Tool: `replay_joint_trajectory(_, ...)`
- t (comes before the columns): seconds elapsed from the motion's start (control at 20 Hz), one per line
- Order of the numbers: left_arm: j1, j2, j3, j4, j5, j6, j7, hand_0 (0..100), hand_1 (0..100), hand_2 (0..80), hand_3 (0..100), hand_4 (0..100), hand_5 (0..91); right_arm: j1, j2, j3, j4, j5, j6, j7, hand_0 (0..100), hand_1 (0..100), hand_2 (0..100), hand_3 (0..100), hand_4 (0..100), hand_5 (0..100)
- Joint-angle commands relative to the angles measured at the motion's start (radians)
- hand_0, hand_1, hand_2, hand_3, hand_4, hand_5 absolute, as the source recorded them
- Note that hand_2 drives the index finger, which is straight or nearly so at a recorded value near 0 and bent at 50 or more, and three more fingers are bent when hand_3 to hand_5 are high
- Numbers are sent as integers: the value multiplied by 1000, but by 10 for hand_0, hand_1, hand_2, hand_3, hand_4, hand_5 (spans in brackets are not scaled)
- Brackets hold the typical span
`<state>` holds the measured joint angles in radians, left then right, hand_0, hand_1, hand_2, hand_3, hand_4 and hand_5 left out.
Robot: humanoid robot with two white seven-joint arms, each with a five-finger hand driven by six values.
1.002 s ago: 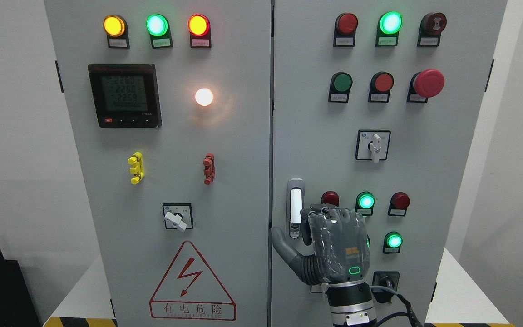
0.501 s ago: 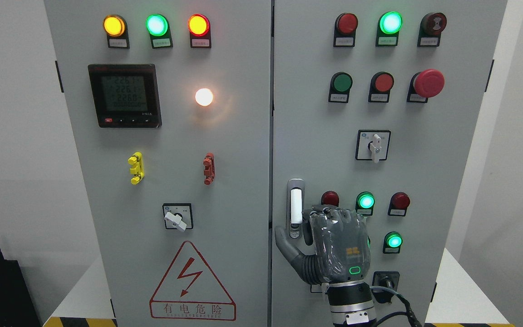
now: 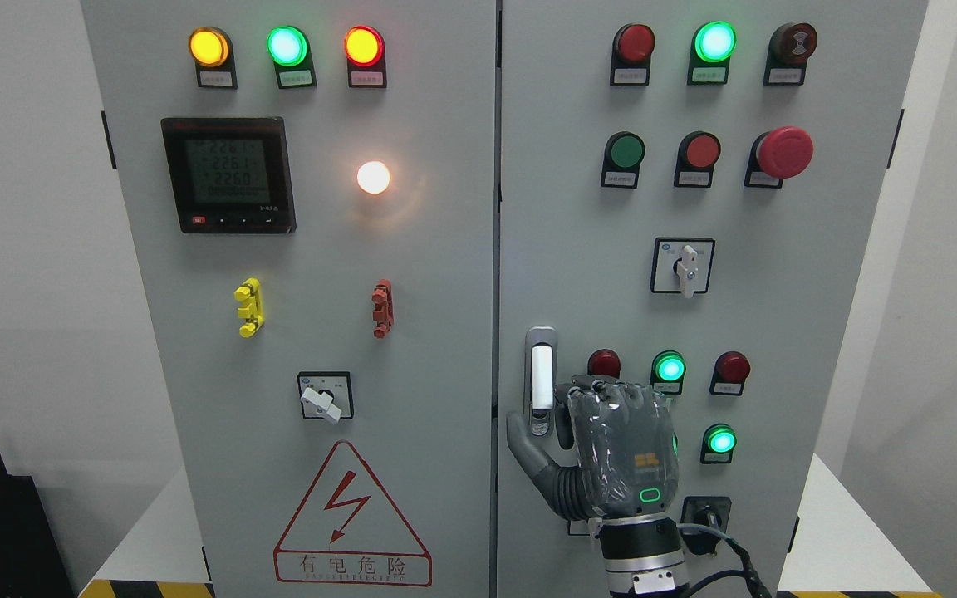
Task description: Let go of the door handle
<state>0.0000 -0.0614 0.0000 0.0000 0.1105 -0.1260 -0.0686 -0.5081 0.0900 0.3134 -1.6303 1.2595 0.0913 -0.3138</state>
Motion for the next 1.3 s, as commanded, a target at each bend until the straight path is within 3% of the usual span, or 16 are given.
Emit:
replay_joint_trajectory(0.0,-31,0,-11,-9,0,0,0,120,389,0,0,0,0,-4,1,-2,7,-2,1,1,340,528,1000,1000,1000,983)
replay_joint_trajectory(0.3,-31,0,-11,-9,0,0,0,120,389,0,0,0,0,-4,19,-2,18,-2,1,1,366,537,1000,1000,1000,983)
replay_joint_trajectory(1.25,-31,0,-11,-8,0,0,0,120,389,0,0,0,0,-1,20,-11,21,-3,1,-8,441,519,1000,1000,1000,983)
